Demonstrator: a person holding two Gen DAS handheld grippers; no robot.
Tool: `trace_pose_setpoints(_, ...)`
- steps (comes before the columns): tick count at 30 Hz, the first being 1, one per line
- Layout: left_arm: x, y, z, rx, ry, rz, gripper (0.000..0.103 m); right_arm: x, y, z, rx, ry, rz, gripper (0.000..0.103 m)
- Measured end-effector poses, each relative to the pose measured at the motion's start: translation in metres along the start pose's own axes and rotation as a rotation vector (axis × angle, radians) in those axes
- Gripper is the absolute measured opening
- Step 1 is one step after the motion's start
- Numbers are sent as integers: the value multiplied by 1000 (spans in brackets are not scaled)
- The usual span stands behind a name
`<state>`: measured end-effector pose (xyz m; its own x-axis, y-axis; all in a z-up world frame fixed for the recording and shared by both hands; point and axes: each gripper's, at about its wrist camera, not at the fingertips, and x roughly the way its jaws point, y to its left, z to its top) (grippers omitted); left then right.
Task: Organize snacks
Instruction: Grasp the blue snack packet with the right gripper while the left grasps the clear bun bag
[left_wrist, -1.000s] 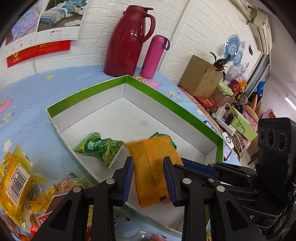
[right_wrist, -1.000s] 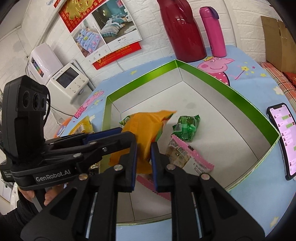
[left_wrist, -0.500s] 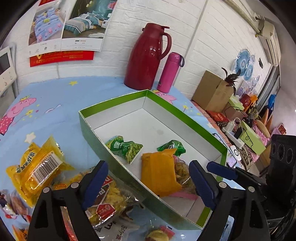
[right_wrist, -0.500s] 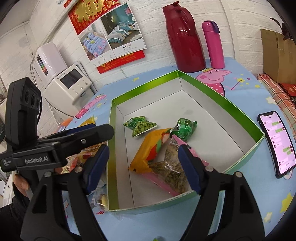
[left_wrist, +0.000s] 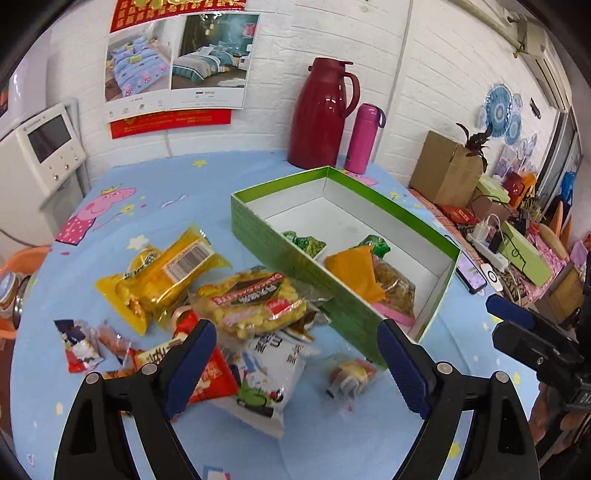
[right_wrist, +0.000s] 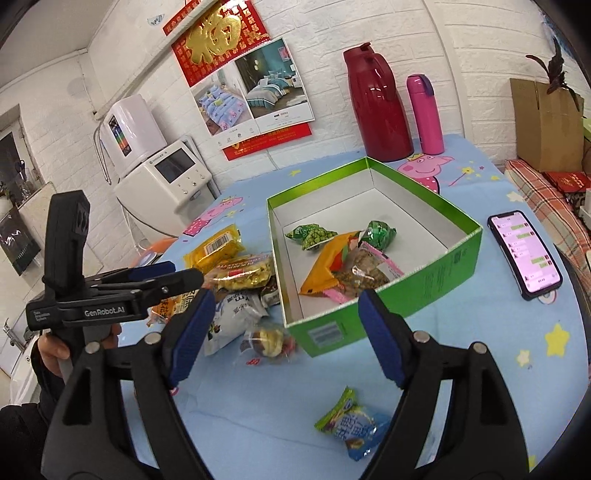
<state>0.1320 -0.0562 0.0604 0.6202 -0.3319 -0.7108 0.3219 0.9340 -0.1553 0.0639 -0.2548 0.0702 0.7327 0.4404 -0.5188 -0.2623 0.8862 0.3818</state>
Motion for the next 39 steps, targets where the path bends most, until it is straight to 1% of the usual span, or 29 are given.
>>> trace_pose_setpoints(6,-10,10,-39,-66,37,-59,91,-21,-12,-32,77,8,-40,80)
trace_pose_setpoints(9,-7,8,-56,-85,65,-92,91,-23,-19,-50,105,30,-88,80)
trace_pose_setpoints(12,-4,2,-70,-86,79,-105,91,-17,-21,-66,110,64,-148,80)
trace_pose_setpoints(16,0,-4,-86,-77,103,-108,91,0,-26,-79,110,129,-257,80)
trace_pose_setpoints(18,1,-5,-92,-80,112,-110,91,8,-26,-80,99,142,-284,80)
trace_pose_setpoints(20,2,-5,-97,-82,118,-118,91,14,-25,-80,85,150,-283,80)
trace_pose_setpoints(22,2,-7,-97,-80,116,-116,91,19,-24,-80,76,158,-278,77)
trace_pose_setpoints(23,2,-8,-96,-77,109,-118,91,21,-24,-80,71,161,-274,73)
trace_pose_setpoints(25,2,-11,-91,-57,91,-122,91,25,-23,-83,62,171,-276,58)
trace_pose_setpoints(27,5,-17,-84,-31,77,-120,90,24,-23,-84,54,170,-286,42)
trace_pose_setpoints(28,8,-20,-80,-20,77,-122,87,24,-23,-85,50,170,-263,37)
trace_pose_setpoints(30,17,-25,-71,-11,83,-129,83,22,-23,-86,56,164,-250,37)
trace_pose_setpoints(34,36,-36,-57,19,75,-112,82,20,-26,-89,83,158,-232,37)
trace_pose_setpoints(38,57,-42,-44,25,84,-100,82,18,-28,-89,99,154,-221,37)
trace_pose_setpoints(39,63,-43,-42,30,92,-93,79,18,-27,-89,97,153,-223,37)
